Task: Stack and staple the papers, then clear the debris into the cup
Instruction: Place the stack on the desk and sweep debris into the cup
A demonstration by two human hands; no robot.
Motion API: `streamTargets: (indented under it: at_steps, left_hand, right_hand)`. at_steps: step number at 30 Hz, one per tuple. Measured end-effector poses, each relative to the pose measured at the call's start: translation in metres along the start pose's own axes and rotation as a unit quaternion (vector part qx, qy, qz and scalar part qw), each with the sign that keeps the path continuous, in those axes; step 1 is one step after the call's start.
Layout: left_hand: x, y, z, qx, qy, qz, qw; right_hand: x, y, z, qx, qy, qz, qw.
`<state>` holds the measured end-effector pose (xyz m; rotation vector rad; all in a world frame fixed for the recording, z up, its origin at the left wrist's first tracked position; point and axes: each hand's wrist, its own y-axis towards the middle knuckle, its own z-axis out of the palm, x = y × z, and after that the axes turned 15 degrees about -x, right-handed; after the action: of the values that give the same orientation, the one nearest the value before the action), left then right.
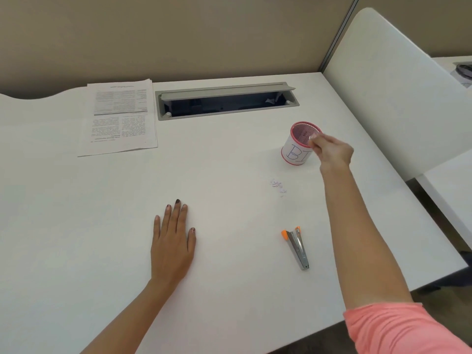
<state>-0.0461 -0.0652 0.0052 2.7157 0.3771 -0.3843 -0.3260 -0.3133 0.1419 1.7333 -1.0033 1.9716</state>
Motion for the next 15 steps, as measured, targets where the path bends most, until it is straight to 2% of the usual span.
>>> streamTargets:
  at_steps: [2,6,11,15]
  left_hand:
    - [0.000,0.000,-0.001,-0.003,-0.008,-0.003,1.000]
    - [-0.001,0.000,-0.001,-0.003,-0.008,-0.003,1.000]
    - [-0.001,-0.001,-0.001,-0.002,-0.011,-0.006,1.000]
    - [-0.001,-0.001,0.000,-0.002,-0.016,-0.008,1.000]
  right_hand:
    - [0.008,0.009,0.012,-0.048,-0.094,-0.102,0.989]
    - [0.015,0.016,0.029,-0.055,-0.262,-0.311,0.912]
    - [0.018,0.017,0.035,-0.032,-0.371,-0.420,0.827]
    - [0.017,0.023,0.035,-0.030,-0.372,-0.465,0.803]
